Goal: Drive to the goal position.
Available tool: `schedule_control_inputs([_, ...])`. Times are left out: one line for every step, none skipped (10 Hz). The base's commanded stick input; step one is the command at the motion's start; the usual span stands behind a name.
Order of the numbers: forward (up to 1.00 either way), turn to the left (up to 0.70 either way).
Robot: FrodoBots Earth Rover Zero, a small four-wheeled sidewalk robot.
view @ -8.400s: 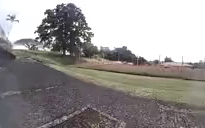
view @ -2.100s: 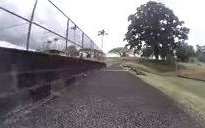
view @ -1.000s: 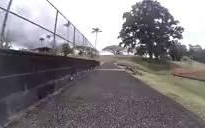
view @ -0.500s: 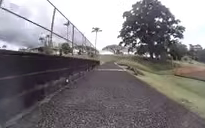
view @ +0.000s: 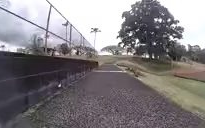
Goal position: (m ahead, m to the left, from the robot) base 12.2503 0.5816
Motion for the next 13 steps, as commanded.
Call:
schedule_control_inputs([0.70,-0.01])
schedule_control_inputs([0.70,0.01])
schedule_control_inputs([0.70,0.01])
schedule_control_inputs([0.70,0.01])
schedule_control_inputs([0.70,0.01])
schedule_control_inputs([0.70,0.01])
schedule_control_inputs([0.70,0.01])
schedule_control_inputs([0.70,0.01])
schedule_control_inputs([0.70,0.01])
schedule_control_inputs([0.70,0.01])
schedule_control_inputs([0.70,0.01])
schedule_control_inputs([0.70,0.01])
schedule_control_inputs([0.70,0.01])
